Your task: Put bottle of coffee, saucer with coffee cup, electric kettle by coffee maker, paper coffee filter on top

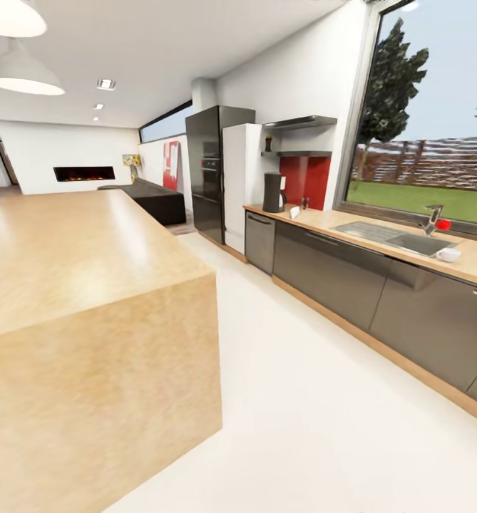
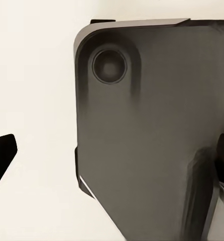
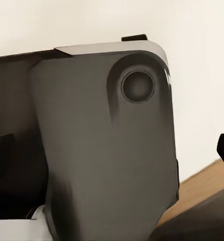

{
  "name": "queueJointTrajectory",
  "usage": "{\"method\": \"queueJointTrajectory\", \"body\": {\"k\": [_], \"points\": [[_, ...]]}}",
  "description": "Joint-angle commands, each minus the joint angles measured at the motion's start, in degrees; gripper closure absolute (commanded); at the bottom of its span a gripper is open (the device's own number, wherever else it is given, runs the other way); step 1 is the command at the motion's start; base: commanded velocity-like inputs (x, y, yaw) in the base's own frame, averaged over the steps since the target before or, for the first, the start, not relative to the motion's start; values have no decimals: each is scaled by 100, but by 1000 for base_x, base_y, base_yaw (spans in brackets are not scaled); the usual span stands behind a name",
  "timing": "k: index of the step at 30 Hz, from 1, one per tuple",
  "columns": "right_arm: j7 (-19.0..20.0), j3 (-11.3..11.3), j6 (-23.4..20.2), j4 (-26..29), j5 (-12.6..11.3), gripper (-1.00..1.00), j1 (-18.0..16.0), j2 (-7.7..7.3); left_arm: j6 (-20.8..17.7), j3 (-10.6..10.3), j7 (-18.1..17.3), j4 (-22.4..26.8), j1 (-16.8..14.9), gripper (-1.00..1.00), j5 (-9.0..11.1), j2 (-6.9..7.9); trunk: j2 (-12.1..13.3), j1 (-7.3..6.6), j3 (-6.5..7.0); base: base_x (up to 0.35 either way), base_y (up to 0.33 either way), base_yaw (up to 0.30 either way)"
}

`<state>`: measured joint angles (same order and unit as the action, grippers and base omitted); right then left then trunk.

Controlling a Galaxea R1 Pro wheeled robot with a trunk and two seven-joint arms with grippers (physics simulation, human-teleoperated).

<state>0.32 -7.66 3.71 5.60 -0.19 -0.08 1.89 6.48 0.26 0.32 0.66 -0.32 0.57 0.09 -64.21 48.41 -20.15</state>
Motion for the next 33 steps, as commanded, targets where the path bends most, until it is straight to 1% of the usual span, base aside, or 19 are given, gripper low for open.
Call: {"method": "queueJointTrajectory", "body": {"k": [1,33], "points": [[3,-37,16,2,-4,-100,-1,0,20,1,3,-4,-3,-100,7,0,38,-23,13,0,0,-193],[3,-34,7,2,1,-100,-1,4,28,9,3,-4,-3,-100,13,-9,1322,-725,587,0,0,-262]]}}
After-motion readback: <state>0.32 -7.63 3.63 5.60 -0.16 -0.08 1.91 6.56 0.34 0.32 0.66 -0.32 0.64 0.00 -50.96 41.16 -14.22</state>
